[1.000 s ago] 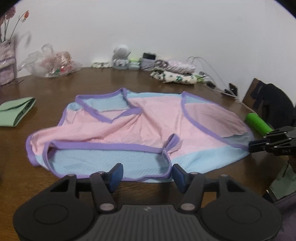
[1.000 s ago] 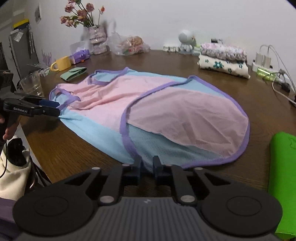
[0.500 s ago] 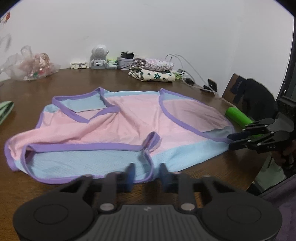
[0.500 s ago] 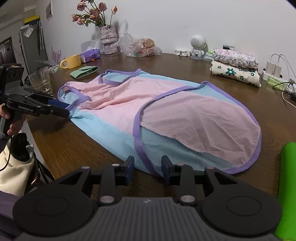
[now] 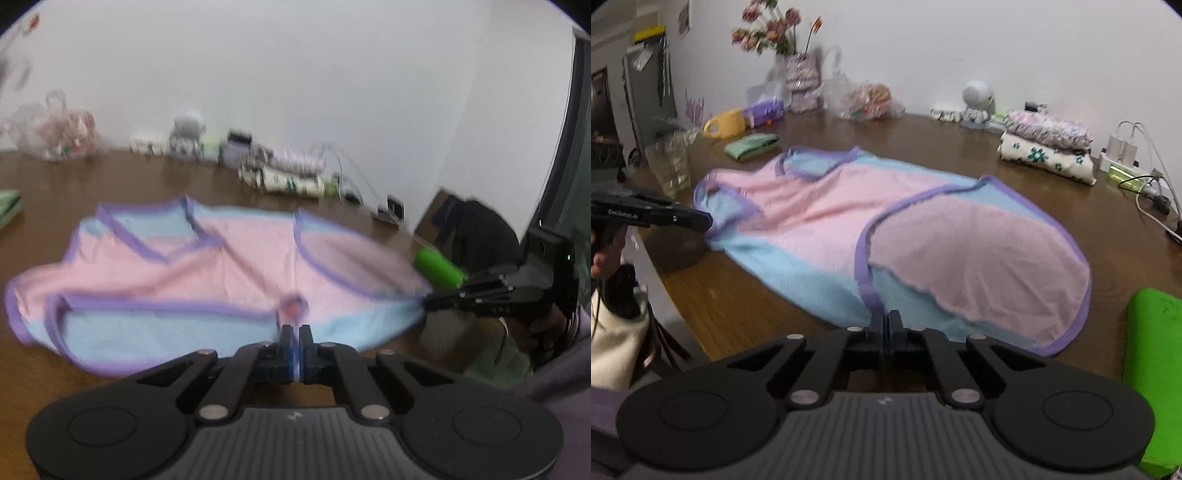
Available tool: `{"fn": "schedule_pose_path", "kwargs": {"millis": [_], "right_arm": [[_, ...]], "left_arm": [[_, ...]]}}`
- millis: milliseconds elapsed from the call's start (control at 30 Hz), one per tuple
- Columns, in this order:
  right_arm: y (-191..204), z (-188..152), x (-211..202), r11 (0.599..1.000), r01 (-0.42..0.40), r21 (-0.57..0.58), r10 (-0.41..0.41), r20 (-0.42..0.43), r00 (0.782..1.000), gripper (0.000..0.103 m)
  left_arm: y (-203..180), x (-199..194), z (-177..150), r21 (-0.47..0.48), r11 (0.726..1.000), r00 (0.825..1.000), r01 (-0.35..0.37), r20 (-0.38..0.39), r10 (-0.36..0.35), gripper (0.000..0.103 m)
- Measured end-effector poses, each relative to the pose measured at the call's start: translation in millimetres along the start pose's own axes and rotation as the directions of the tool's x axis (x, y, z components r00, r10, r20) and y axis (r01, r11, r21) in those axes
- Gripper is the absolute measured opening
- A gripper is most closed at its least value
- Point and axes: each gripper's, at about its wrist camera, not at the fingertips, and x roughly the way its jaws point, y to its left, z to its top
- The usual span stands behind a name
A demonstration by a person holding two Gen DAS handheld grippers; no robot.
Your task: Fold clothes
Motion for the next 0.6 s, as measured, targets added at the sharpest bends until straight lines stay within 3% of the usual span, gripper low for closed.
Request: {"fn": "schedule_pose_path", "kwargs": {"millis": [167,233,300,367,467,533,600], "right_arm": [[-12.6,32.4,14.1,0.999,0.017,0.047,-0.018,0.03,0.999,0.002],[-18.9,46.4,24.9,0.997,0.036,0.067,-0.038,0.028,0.999,0.002],[-20.6,48.7,31.1,0.998,0.033,0.062,-0.035,0.021,0.999,0.003],[-21.3,47.2,35.2,0.998,0.027,0.062,-0.028,0.011,1.0,0.003],[-21.0,38.9,37.7,0.997,0.013,0.074,-0.013,-0.008,1.0,0.003],[-20.7,33.4,39.4,0.997,0.004,0.082,-0.003,-0.021,1.0,0.003],[-20.1,29.9,37.3,0.997,0.005,0.082,-0.003,-0.023,1.0,0.003]], "left_arm": [[16.7,16.7,37.5,0.001,1.0,1.0,-0.016,0.006,0.016,0.002],[14.6,21.9,41.9,-0.015,1.0,0.999,0.016,-0.028,-0.016,0.014],[4.6,22.9,35.9,0.015,0.999,0.998,0.044,-0.049,-0.043,0.048],[-9.6,23.0,22.0,0.094,0.993,0.996,0.068,-0.058,-0.063,0.059],[-20.6,31.6,3.8,0.148,0.987,0.992,0.066,-0.12,-0.048,0.056],[-19.8,37.5,-4.3,0.153,0.987,0.986,0.055,-0.166,-0.029,0.038],[-14.7,37.1,-8.2,0.155,0.986,0.985,0.061,-0.169,-0.034,0.001]]}}
